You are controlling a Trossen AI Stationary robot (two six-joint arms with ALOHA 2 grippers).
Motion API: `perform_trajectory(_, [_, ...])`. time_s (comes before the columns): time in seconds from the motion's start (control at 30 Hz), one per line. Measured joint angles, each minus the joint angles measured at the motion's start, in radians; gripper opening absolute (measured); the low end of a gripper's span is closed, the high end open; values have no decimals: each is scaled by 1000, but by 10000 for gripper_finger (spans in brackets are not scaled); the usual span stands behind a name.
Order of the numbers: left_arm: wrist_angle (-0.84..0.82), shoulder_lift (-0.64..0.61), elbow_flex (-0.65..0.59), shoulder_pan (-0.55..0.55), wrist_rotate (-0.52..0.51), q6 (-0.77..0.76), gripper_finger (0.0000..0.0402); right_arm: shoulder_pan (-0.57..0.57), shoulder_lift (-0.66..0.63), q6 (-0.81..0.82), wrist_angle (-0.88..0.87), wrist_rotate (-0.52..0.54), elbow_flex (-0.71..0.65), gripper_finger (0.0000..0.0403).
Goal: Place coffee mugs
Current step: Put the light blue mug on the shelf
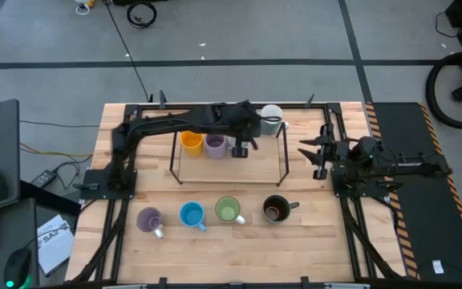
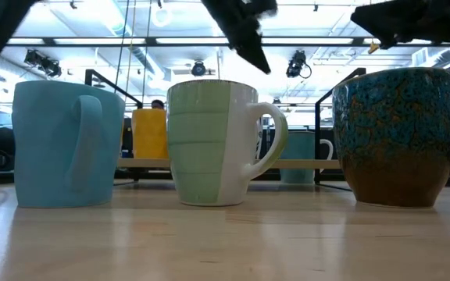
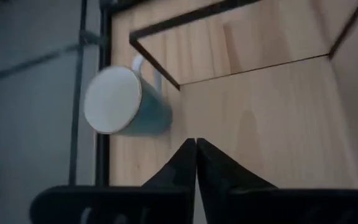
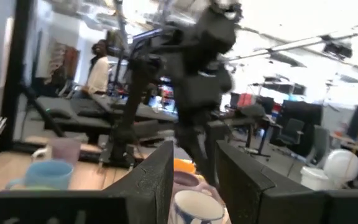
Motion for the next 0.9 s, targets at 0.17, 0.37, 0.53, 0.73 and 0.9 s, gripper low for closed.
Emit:
perform_trajectory(0.17, [197, -171, -217, 41, 74, -1, 14, -10, 123, 21, -5, 127, 87, 123])
perform_trajectory(0.37, [355, -329, -449, 67, 150, -66, 14, -56, 319, 38, -31, 182, 238, 123])
perform_trajectory(0.53, [438, -426, -614, 64, 152, -129, 14, -121, 479, 60, -112, 186, 375, 123])
perform_trajectory(0.73, [545, -513, -764, 54, 148, -177, 14, -202, 642, 112, -309, 178, 544, 123])
perform_trajectory(0.9, [611, -587, -864, 55, 113, -163, 14, -265, 767, 152, -427, 175, 651, 123])
